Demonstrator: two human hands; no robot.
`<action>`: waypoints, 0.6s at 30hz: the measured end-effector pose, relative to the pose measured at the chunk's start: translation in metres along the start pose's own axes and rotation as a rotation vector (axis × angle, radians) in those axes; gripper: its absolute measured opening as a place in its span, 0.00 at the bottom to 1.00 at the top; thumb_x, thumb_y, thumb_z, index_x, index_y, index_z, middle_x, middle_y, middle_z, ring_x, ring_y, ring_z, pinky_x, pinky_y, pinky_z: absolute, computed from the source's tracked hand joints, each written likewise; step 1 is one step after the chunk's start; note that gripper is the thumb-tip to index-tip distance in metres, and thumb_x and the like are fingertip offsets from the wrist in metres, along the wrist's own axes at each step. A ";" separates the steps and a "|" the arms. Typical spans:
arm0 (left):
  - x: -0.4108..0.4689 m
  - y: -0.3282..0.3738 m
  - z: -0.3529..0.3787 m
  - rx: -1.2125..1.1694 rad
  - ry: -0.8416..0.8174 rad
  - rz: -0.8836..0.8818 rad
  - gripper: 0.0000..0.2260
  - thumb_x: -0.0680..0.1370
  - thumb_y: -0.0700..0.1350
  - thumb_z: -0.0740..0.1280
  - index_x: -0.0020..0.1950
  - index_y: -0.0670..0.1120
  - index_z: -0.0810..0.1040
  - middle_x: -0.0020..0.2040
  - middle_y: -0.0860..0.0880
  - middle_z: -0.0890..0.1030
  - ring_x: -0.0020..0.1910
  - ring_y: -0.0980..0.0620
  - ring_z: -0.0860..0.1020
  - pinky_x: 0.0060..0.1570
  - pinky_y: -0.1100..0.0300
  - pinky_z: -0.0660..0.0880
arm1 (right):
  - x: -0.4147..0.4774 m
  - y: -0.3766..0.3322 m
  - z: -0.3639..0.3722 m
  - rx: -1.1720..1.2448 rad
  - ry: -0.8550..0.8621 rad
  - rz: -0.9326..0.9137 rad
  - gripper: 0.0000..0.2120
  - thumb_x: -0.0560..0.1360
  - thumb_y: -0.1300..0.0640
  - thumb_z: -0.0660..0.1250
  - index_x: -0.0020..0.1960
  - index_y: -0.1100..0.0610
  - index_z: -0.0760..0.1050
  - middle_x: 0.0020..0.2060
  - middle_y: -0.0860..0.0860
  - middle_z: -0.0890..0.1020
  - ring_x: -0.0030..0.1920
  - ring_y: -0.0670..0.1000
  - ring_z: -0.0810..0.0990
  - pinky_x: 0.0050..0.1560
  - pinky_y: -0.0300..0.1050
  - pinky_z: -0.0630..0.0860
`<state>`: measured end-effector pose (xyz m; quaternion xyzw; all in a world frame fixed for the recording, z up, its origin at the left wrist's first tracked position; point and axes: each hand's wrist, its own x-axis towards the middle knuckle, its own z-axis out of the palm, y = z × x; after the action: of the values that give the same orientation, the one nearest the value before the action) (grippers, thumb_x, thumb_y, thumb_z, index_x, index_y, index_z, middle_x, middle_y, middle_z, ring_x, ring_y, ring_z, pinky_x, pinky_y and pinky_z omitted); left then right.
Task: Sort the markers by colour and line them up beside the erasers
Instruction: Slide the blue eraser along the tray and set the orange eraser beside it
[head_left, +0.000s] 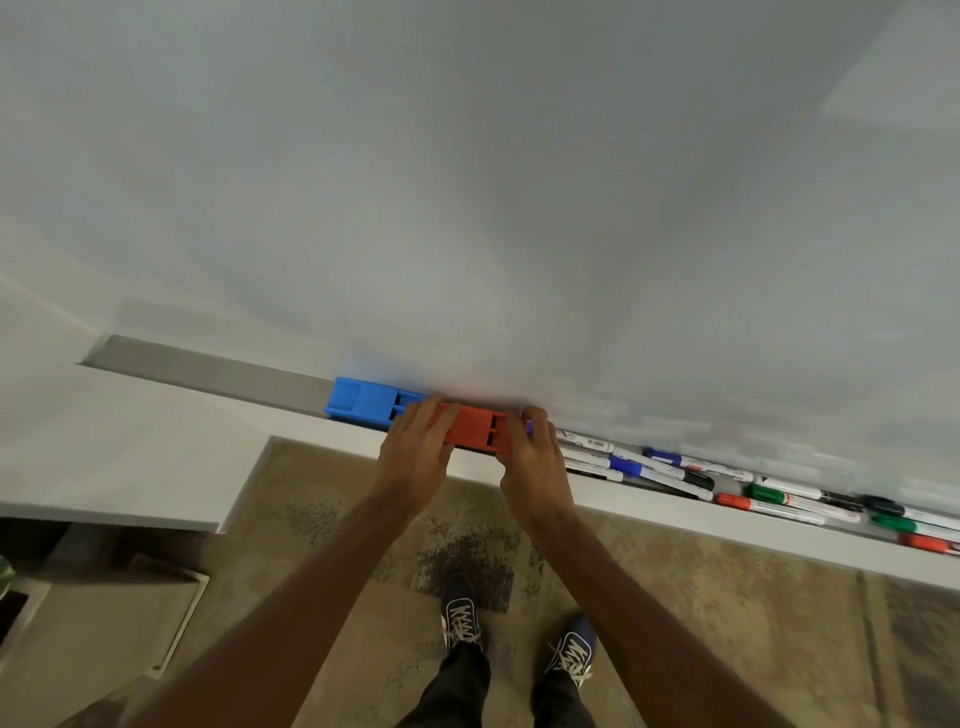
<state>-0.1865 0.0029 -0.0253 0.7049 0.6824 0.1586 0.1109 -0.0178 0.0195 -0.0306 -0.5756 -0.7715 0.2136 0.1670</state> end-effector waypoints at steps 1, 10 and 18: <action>0.002 -0.001 -0.001 0.040 0.006 0.046 0.24 0.67 0.36 0.77 0.62 0.42 0.79 0.60 0.43 0.80 0.56 0.40 0.79 0.54 0.45 0.77 | 0.000 0.000 0.001 0.004 0.006 -0.003 0.32 0.64 0.75 0.70 0.66 0.59 0.69 0.63 0.59 0.71 0.58 0.61 0.75 0.51 0.55 0.81; 0.001 -0.002 -0.001 0.162 0.014 0.115 0.20 0.62 0.38 0.81 0.51 0.39 0.81 0.46 0.42 0.84 0.44 0.40 0.83 0.43 0.49 0.80 | -0.001 0.004 0.005 0.135 0.069 0.003 0.22 0.71 0.67 0.72 0.63 0.60 0.71 0.61 0.58 0.74 0.57 0.59 0.76 0.54 0.53 0.79; 0.009 -0.007 0.004 0.101 -0.028 0.104 0.26 0.60 0.32 0.79 0.57 0.40 0.80 0.50 0.43 0.84 0.51 0.41 0.82 0.45 0.51 0.80 | -0.001 0.011 0.007 0.216 0.083 0.030 0.24 0.72 0.62 0.74 0.65 0.58 0.71 0.62 0.57 0.74 0.59 0.57 0.76 0.57 0.54 0.78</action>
<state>-0.1914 0.0123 -0.0306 0.7464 0.6502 0.1194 0.0763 -0.0121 0.0199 -0.0426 -0.5742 -0.7277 0.2736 0.2567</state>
